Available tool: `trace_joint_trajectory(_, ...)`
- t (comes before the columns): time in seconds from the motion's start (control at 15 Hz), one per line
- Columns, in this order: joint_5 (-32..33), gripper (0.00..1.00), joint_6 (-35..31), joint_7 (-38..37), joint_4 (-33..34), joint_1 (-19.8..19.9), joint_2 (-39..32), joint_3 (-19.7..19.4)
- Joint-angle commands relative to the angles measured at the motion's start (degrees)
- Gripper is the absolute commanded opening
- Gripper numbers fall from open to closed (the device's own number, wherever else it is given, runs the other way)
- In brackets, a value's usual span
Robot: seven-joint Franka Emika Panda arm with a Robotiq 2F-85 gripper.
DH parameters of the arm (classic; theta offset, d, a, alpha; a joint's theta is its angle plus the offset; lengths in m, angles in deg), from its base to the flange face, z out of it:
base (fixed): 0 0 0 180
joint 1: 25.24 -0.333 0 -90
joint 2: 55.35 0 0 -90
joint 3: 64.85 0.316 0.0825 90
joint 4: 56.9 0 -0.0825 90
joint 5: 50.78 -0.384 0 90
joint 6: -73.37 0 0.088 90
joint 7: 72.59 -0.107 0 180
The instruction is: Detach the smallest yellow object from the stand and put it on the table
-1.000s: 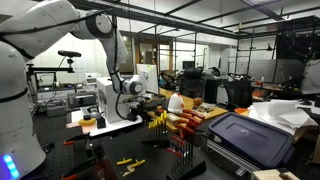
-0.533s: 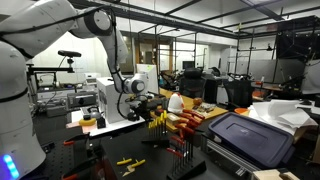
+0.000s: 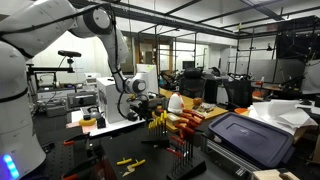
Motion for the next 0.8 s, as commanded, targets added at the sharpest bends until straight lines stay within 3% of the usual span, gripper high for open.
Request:
trace_joint_trajectory(0.0,0.8,1.00,0.1,-0.3,-1.5,0.1,1.2,-0.4)
trace_joint_trajectory(0.73,0.3,1.00,0.2,6.4,0.1,5.0,-1.0,2.2)
